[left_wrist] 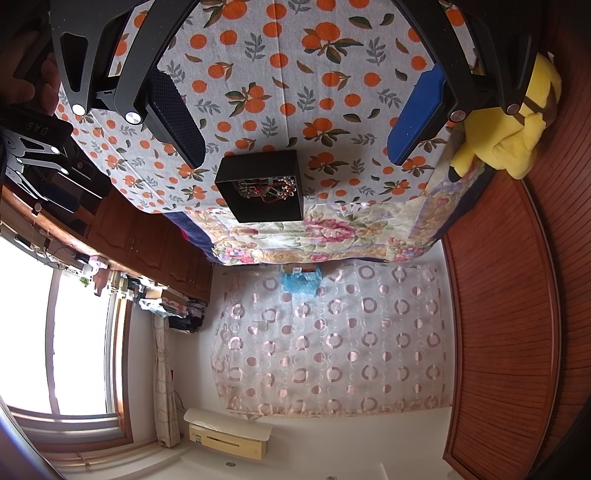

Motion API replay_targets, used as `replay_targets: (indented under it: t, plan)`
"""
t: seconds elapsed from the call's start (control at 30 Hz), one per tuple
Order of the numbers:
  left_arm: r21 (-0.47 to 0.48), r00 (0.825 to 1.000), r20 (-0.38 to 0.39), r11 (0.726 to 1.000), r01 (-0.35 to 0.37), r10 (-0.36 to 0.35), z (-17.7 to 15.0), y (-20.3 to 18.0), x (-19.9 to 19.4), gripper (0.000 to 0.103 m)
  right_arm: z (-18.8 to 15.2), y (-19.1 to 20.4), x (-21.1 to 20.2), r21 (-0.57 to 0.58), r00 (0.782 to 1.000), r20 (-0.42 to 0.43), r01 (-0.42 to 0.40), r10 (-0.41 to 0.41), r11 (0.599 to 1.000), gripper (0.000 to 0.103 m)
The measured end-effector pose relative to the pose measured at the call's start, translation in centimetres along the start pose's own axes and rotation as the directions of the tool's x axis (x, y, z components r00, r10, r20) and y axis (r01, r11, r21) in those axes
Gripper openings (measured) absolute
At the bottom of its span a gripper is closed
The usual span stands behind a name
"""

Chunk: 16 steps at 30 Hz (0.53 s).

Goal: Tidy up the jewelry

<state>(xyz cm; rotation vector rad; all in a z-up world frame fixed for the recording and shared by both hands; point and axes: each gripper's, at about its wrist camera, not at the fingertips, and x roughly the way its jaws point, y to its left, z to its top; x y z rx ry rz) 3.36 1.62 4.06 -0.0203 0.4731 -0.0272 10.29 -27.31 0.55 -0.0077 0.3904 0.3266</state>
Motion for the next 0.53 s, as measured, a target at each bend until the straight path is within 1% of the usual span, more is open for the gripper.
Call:
replay_targets:
  t: [0.53]
  plan:
    - [0.001,1.000,0.001,1.000,0.001,-0.001,0.03,0.03,-0.15,0.095,-0.07,-0.07,-0.09,0.001,1.000,0.001,0.001,-0.001,1.000,0.100]
